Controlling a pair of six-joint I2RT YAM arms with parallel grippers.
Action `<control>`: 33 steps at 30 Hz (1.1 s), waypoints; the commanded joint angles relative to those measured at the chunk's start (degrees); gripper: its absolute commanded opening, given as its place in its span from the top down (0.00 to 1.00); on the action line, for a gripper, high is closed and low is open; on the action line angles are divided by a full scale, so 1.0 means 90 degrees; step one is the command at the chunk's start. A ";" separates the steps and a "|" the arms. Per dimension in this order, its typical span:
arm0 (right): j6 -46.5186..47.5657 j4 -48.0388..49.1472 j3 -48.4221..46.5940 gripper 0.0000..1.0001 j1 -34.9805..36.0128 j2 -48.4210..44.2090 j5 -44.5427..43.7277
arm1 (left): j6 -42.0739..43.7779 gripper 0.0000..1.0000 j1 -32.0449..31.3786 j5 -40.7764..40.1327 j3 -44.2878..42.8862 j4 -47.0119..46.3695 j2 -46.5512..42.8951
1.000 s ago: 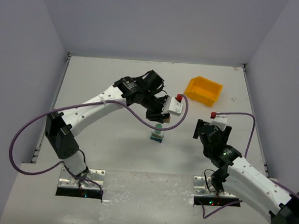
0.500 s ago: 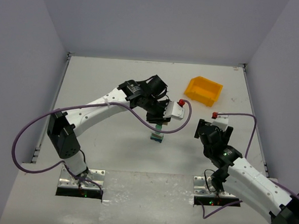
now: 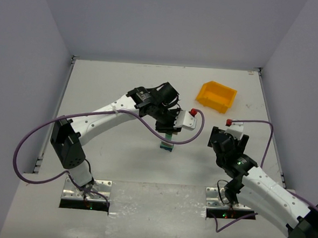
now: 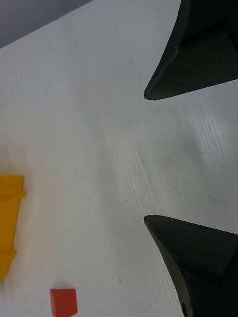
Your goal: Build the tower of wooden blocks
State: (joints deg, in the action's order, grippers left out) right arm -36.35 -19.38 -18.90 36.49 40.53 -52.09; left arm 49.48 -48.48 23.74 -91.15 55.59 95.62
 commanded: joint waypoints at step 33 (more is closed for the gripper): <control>-0.0300 0.0015 -0.0202 0.01 -0.0021 0.0083 -0.0527 | 0.0205 0.96 -0.0218 -0.0337 0.0181 -0.0084 0.0229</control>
State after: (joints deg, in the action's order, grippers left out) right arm -37.60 -19.79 -18.90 36.49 41.08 -54.01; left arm 50.57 -49.91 20.84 -89.90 56.01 97.76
